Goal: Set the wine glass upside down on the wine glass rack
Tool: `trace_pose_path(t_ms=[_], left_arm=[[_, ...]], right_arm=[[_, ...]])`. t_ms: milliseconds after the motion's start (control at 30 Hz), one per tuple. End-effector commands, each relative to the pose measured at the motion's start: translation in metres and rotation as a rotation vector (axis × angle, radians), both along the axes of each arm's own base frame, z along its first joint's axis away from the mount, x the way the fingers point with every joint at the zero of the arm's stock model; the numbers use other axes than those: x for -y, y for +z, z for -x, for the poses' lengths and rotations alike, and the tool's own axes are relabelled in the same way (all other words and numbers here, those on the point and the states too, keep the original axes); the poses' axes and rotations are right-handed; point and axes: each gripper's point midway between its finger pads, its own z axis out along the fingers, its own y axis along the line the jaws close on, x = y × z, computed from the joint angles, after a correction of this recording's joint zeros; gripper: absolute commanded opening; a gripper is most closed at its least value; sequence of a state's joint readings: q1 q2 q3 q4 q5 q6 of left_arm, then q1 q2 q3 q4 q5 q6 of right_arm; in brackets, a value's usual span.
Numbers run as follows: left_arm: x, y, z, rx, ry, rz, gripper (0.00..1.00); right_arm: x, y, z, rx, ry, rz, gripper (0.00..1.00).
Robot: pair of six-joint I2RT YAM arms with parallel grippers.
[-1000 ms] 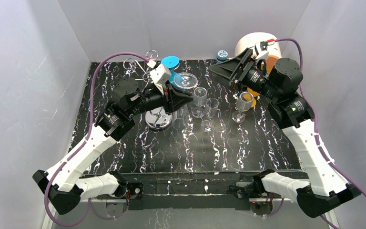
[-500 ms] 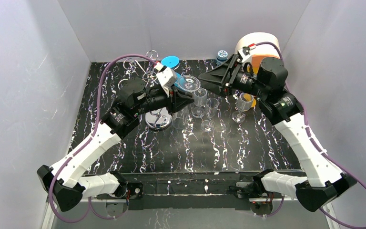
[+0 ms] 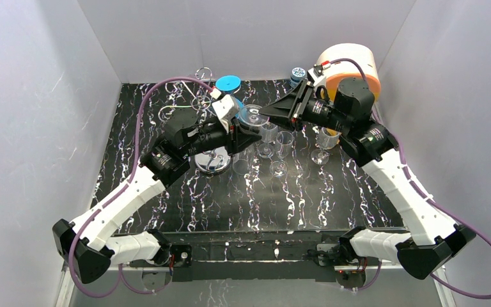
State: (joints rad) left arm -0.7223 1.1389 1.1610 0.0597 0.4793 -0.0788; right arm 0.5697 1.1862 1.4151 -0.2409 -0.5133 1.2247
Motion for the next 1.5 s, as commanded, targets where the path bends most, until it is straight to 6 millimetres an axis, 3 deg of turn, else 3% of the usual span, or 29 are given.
trace_pose_path(t_ms=[0, 100, 167, 267, 433, 667, 933, 1033, 1100, 1133, 1200, 1300, 1467], left_arm=[[-0.004, 0.021, 0.007, 0.066, -0.012, 0.061, 0.0], [-0.005, 0.021, 0.009, 0.07, -0.011, 0.062, 0.0], [-0.007, 0.02, 0.008, 0.076, -0.005, 0.061, 0.0], [-0.006, 0.019, 0.009, 0.074, -0.007, 0.06, 0.0], [-0.006, 0.019, 0.01, 0.068, -0.012, 0.063, 0.0], [-0.005, 0.023, 0.01, 0.074, -0.019, 0.083, 0.0], [-0.007, 0.022, 0.007, 0.051, 0.013, 0.098, 0.0], [-0.01, 0.023, 0.005, 0.033, 0.043, 0.113, 0.15], [-0.012, 0.025, 0.006, 0.017, 0.051, 0.125, 0.31], [-0.013, 0.025, 0.007, 0.01, 0.054, 0.131, 0.45], [-0.015, 0.026, 0.008, 0.0, 0.065, 0.145, 0.59], [-0.02, 0.027, 0.01, -0.013, 0.081, 0.156, 0.68], [-0.032, 0.024, 0.01, -0.049, 0.143, 0.155, 0.73]], right_arm=[[0.003, 0.01, 0.001, -0.027, -0.026, -0.037, 0.32], [-0.001, 0.002, 0.003, -0.153, -0.01, -0.048, 0.21], [-0.003, -0.001, 0.002, -0.2, -0.002, -0.056, 0.18], [-0.003, 0.0, 0.001, -0.204, -0.01, -0.066, 0.19], [-0.007, 0.0, 0.002, -0.218, 0.017, -0.085, 0.29], [-0.01, -0.001, 0.002, -0.229, 0.03, -0.1, 0.27], [-0.009, 0.005, -0.003, -0.211, 0.007, -0.116, 0.01], [-0.008, 0.007, -0.004, -0.206, -0.006, -0.121, 0.01], [-0.008, 0.009, -0.006, -0.2, -0.014, -0.125, 0.01], [-0.007, 0.01, -0.007, -0.195, -0.019, -0.128, 0.01], [-0.006, 0.014, -0.009, -0.187, -0.026, -0.128, 0.01], [-0.004, 0.016, -0.013, -0.177, -0.04, -0.109, 0.01], [-0.003, 0.006, -0.016, -0.198, -0.064, -0.082, 0.01]])
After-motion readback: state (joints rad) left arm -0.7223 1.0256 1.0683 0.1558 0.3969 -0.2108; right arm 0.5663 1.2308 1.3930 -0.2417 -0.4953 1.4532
